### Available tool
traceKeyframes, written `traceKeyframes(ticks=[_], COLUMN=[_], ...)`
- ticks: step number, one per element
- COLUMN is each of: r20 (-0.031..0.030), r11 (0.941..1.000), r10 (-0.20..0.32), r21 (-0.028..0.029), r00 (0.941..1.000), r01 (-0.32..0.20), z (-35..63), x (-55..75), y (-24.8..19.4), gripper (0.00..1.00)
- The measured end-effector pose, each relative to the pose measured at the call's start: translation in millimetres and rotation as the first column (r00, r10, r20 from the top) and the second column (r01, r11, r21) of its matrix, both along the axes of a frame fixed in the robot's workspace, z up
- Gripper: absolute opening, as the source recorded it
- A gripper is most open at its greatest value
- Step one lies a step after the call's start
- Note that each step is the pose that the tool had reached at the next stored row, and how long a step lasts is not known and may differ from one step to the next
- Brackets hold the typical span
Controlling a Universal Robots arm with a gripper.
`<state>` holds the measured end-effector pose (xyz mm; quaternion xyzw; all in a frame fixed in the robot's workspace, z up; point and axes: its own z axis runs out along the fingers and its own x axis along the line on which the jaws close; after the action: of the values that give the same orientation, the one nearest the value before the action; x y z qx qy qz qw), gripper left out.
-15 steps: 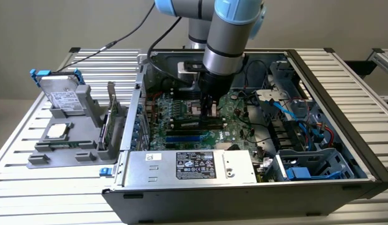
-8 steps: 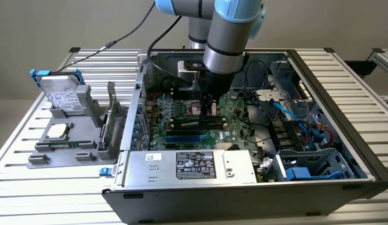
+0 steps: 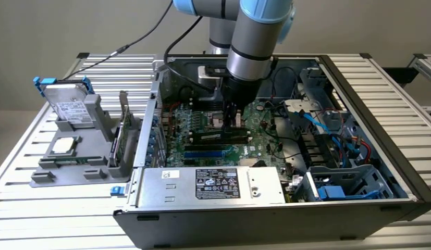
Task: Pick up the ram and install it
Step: 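Pick up the ram and move it above insertion slot, then insert the ram into the slot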
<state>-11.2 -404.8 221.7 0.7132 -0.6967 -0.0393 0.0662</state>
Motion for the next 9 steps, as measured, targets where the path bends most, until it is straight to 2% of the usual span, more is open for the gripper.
traceKeyframes(ticks=[3,9], r20=[-0.0015,-0.0047], r11=[1.0,0.9999], r10=[0.0,0.0], r21=[-0.002,-0.0102], r00=[1.0,1.0], r01=[0.0,0.0], z=[0.7,1.9], x=[0.2,1.3], y=[0.0,0.3], gripper=[0.14,0.14])
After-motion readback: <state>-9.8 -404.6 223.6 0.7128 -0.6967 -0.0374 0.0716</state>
